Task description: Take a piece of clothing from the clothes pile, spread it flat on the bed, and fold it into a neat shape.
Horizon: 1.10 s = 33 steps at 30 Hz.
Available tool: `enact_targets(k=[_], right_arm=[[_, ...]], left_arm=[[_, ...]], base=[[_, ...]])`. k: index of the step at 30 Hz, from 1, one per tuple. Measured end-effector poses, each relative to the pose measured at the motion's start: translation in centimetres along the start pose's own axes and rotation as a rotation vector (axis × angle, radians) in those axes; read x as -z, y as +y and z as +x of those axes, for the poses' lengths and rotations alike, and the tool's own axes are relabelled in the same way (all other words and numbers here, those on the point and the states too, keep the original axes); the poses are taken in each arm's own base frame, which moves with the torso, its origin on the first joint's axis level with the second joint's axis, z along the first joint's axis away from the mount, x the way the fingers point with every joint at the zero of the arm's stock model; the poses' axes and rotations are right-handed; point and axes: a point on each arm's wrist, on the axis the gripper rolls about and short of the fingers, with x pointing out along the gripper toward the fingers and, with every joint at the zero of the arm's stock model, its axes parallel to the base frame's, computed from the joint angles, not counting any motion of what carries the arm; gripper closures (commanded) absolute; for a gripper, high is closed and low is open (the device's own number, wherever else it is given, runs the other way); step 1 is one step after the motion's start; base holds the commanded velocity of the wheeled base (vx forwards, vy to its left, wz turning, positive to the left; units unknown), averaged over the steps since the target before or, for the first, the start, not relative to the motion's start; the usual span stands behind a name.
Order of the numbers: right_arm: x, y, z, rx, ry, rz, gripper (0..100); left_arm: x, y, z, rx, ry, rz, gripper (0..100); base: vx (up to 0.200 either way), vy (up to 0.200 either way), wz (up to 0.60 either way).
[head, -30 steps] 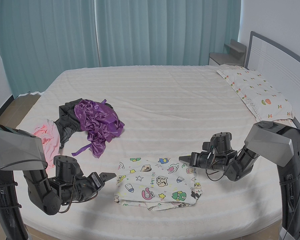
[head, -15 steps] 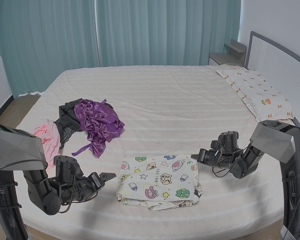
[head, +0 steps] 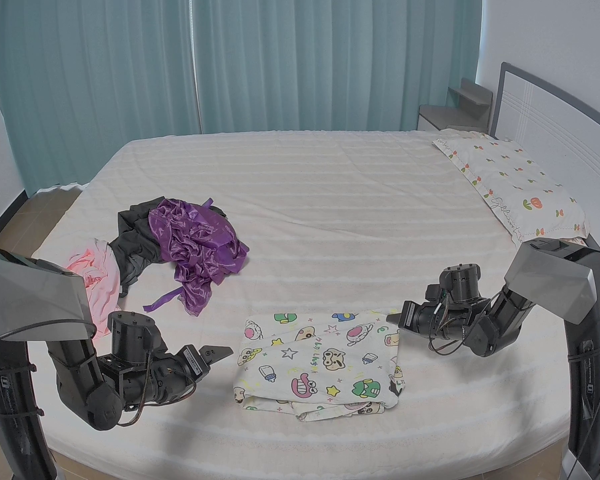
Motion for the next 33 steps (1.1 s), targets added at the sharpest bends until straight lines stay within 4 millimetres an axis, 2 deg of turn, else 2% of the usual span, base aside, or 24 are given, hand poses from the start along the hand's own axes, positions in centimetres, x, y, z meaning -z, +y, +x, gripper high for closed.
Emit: enact_targets(k=[10,14,20,25,33], right_arm=[[0.1,0.6,-1.0,0.034,0.001,0.002,0],[1.5,0.9,-2.3,0.058,0.044,0.010,0],[5.1,1.9,-4.4,0.070,0.137,-0.004,0],[6.7,2.8,-5.5,0.027,0.124,-0.043,0],[8.7,2.6,-6.5,0.037,0.191,-0.161,0]], left_arm=[[-0.1,0.0,0.1,0.002,-0.002,0.001,0],[-0.1,-0.1,0.1,0.003,-0.003,0.001,0],[-0.1,-0.1,0.1,0.004,-0.002,0.003,0],[0.0,-0.1,0.1,0.002,-0.002,0.006,0],[0.1,0.0,0.2,0.006,-0.004,0.012,0]], base=[[0.000,0.000,0.00],[0.000,0.000,0.00],[0.000,0.000,0.00],[0.000,0.000,0.00],[0.000,0.000,0.00]])
